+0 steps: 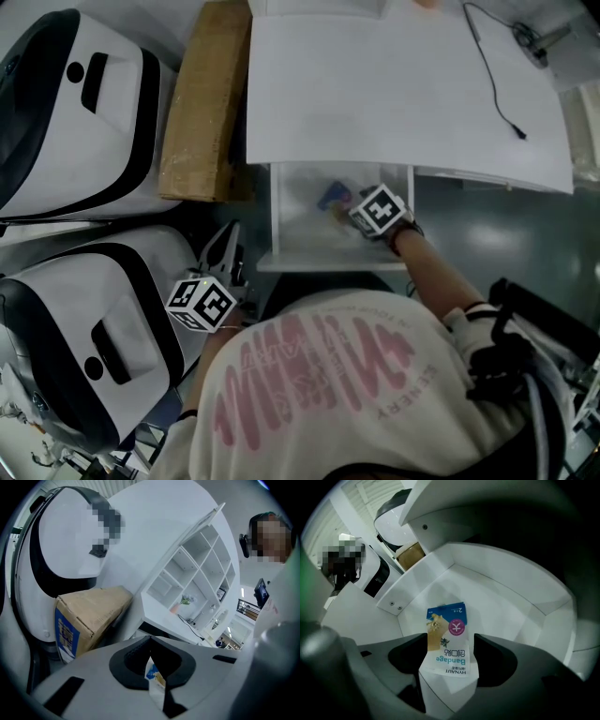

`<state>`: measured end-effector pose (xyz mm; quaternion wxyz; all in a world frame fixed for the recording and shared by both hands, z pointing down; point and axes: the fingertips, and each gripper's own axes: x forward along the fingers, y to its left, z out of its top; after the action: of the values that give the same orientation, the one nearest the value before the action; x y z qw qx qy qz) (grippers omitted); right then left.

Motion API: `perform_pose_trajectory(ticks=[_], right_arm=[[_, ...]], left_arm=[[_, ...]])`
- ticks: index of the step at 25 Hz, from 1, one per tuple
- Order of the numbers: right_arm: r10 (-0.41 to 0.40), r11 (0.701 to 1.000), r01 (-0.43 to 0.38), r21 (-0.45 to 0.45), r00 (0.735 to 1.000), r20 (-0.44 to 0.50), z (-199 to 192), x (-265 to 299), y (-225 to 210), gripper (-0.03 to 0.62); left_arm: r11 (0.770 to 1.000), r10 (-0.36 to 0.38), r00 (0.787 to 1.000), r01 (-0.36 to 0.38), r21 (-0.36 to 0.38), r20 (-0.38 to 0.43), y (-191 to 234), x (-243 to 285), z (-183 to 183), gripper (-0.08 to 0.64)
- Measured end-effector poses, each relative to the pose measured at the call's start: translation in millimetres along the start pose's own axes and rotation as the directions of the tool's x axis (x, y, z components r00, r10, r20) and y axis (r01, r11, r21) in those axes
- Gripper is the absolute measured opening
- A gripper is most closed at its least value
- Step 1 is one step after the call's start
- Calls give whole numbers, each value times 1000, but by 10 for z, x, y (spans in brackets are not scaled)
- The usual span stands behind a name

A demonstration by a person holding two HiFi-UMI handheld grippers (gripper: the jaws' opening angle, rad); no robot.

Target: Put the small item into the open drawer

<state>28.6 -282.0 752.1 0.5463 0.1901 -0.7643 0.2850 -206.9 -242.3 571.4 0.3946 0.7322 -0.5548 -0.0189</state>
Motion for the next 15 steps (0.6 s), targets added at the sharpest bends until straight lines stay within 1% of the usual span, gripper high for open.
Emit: perform_pose_trajectory(ticks=[2, 6, 10, 11, 12, 14, 15], right_arm=[[-10, 1000, 10, -7, 1000, 22, 44, -119, 22, 318], [-54, 999, 54, -6, 997, 53, 96, -446, 16, 318], [-58, 998, 56, 20, 994, 92, 85, -739, 137, 312], [-61, 998, 58, 34, 992, 107, 84, -806, 159, 301], [-69, 997, 63, 53, 990, 121, 78, -874, 171, 275], [-101, 992, 88, 92, 983, 155, 55, -1020, 160, 189], [-123, 988, 105, 110, 978, 171, 37, -1096, 145, 171]], left_arm=[[1000, -7, 1000, 7, 7, 6, -47, -5, 22, 29], [998, -51, 998, 50, 38, 23, -236, 0, 106, 29], [995, -76, 997, 74, 59, 28, -420, -79, 132, 29], [995, -83, 996, 81, 66, 30, -468, -98, 140, 29], [993, -91, 995, 88, 75, 33, -519, -112, 147, 29], [991, -108, 993, 104, 89, 38, -632, -143, 154, 29], [989, -116, 992, 112, 95, 42, -695, -163, 154, 29]])
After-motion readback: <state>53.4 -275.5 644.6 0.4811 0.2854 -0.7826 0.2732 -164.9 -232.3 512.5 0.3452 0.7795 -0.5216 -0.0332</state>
